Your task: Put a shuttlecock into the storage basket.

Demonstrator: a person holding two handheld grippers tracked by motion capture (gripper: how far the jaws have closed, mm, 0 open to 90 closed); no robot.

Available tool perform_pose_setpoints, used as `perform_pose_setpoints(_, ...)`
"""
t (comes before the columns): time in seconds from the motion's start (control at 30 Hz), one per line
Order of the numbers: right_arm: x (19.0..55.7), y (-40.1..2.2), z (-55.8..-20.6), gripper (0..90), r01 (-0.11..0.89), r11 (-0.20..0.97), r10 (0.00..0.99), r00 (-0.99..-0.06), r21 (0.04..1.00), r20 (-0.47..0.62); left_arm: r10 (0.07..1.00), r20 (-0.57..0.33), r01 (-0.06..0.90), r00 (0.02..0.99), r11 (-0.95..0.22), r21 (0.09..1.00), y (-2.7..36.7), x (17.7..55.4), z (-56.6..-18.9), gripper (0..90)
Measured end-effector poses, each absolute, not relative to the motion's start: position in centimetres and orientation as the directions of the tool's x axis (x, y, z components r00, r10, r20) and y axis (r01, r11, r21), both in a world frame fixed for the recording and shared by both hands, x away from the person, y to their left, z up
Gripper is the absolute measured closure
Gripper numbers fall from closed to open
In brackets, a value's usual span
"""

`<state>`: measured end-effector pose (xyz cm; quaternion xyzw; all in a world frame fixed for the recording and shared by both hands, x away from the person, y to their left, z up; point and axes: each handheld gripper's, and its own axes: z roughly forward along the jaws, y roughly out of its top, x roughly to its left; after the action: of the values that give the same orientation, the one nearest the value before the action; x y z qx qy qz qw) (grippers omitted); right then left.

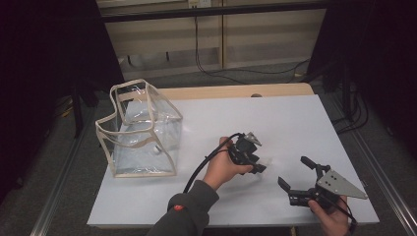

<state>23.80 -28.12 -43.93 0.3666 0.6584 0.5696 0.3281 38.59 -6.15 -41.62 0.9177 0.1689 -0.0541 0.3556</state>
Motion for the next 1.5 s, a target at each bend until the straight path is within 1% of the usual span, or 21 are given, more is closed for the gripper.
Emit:
perform_pose_setpoints(0.1,23.8,-28.1,-43.9,1.3,0.108,0.08,0.856,-0.516,0.991,-0.013,0.265,-0.21,0.338,0.941,-0.708,0.62,-6.2,38.4,-41.8,57.0)
perform_pose_setpoints(0.17,23.8,-28.1,-43.9,1.3,0.107,0.082,0.856,-0.516,0.991,-0.016,0.258,-0.219,0.339,0.941,-0.704,0.624,-6.1,38.4,-41.8,57.1)
perform_pose_setpoints(0.27,23.8,-28.1,-43.9,1.3,0.107,0.082,0.856,-0.516,0.991,-0.015,0.258,-0.205,0.329,0.944,-0.703,0.631,-6.1,38.4,-41.5,56.6)
perform_pose_setpoints(0.33,23.8,-28.1,-43.9,1.3,0.108,0.082,0.857,-0.515,0.991,-0.015,0.263,-0.191,0.323,0.946,-0.692,0.645,-6.0,38.5,-41.3,52.4)
perform_pose_setpoints(0.43,23.8,-28.1,-43.9,1.3,0.107,0.083,0.856,-0.517,0.991,-0.016,0.279,-0.184,0.329,0.942,-0.679,0.656,-5.8,39.0,-41.2,48.9)
perform_pose_setpoints(0.5,23.8,-28.1,-43.9,1.3,0.107,0.083,0.856,-0.517,0.991,-0.016,0.282,-0.18,0.328,0.942,-0.667,0.669,-5.7,39.2,-41.2,44.4)
perform_pose_setpoints(0.67,23.8,-28.1,-43.9,1.3,0.108,0.084,0.857,-0.516,0.991,-0.016,0.29,-0.185,0.334,0.939,-0.645,0.687,-5.6,39.5,-40.8,40.9)
perform_pose_setpoints(0.73,23.8,-28.1,-43.9,1.3,0.106,0.083,0.856,-0.517,0.991,-0.017,0.292,-0.173,0.328,0.941,-0.649,0.686,-5.5,39.6,-40.6,39.4)
perform_pose_setpoints(1.03,23.8,-28.1,-43.9,1.3,0.106,0.087,0.855,-0.518,0.991,-0.02,0.288,-0.176,0.326,0.941,-0.634,0.701,-5.6,39.8,-39.9,37.1)
perform_pose_setpoints(1.1,23.8,-28.1,-43.9,1.3,0.105,0.091,0.854,-0.52,0.99,-0.024,0.288,-0.188,0.334,0.939,-0.63,0.702,-5.7,39.7,-39.9,37.3)
perform_pose_setpoints(1.4,23.8,-28.0,-43.9,1.4,0.108,0.083,0.856,-0.517,0.991,-0.016,0.298,-0.173,0.327,0.939,-0.613,0.719,-6.1,40.3,-38.7,36.1)
perform_pose_setpoints(1.5,23.8,-28.0,-43.9,1.4,0.109,0.088,0.855,-0.519,0.99,-0.019,0.322,-0.16,0.334,0.933,-0.608,0.72,-6.3,41.0,-38.0,34.1)
